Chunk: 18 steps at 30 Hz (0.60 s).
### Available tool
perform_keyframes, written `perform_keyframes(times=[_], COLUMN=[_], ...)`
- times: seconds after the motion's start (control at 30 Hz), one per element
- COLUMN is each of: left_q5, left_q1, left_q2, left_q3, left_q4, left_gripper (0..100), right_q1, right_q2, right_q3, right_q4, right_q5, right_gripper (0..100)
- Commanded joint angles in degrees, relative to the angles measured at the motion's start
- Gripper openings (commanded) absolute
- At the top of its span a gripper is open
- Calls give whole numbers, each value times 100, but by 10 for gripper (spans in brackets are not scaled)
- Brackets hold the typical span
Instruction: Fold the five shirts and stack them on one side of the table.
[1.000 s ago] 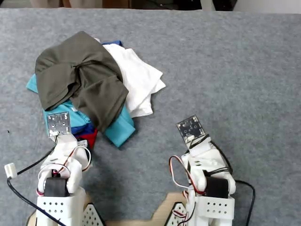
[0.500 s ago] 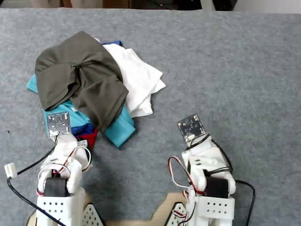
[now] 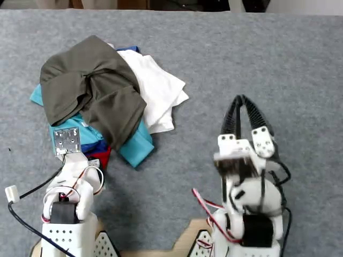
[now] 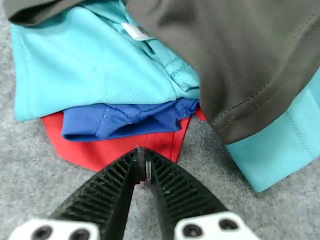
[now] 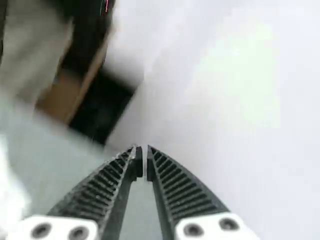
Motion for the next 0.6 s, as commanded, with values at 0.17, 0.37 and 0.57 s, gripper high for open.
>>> perform_keyframes(times=[0.17, 0.37, 0.57], left_q5=[0, 0, 0], left_q1=[26, 26, 26], left_q2=[-4, -4, -4], left_q3=[62, 62, 62], left_q4=[-97, -97, -97], left_gripper=[20, 20, 20], right_q1=[-242, -242, -215], right_q2=[-444, -215, 637], right_q3=[-796, -1068, -1314], right_q4=[-747, -721, -677], right_q5=[730, 888, 879], right_gripper=[38, 40, 40])
